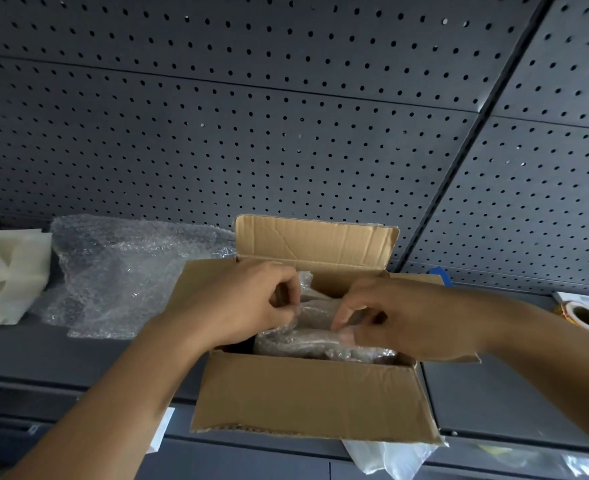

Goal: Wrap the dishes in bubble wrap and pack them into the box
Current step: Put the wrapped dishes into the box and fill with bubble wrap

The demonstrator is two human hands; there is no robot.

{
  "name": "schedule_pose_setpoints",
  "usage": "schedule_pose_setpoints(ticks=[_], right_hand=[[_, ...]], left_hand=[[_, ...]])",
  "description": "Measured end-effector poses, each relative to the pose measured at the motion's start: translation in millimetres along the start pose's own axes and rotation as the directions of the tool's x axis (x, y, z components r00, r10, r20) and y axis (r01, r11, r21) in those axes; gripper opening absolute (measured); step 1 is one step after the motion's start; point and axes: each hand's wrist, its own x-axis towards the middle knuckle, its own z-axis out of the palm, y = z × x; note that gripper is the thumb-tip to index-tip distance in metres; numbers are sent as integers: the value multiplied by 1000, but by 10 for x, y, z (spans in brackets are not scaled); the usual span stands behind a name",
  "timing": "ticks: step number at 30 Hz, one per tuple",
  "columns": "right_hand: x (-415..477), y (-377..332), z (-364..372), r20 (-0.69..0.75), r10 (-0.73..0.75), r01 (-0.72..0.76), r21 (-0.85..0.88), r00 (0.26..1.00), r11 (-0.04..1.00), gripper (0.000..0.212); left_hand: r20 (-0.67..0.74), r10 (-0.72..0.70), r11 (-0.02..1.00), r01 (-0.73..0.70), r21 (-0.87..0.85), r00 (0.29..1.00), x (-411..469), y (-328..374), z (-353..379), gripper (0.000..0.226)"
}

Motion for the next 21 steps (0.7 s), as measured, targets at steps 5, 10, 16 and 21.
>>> schedule_pose_setpoints(ticks=[5, 10, 16, 21], right_hand=[[166, 37, -26, -112, 74, -92, -161, 991, 983, 17], [342, 4, -86, -20, 80, -82, -322, 997, 943, 14], [529, 59, 31, -61, -66, 30, -469, 996, 883, 21], [541, 145, 15, -74, -93, 62, -346, 993, 936, 13]], left_hand=[[65, -40, 998, 43, -50, 997, 34, -52, 5, 23], [42, -60, 997, 58, 46, 997, 52, 8, -9, 27], [-47, -61, 997, 59, -53, 997, 42, 7, 1, 14], [-279, 49, 988, -87, -126, 959, -120, -107, -31, 33]])
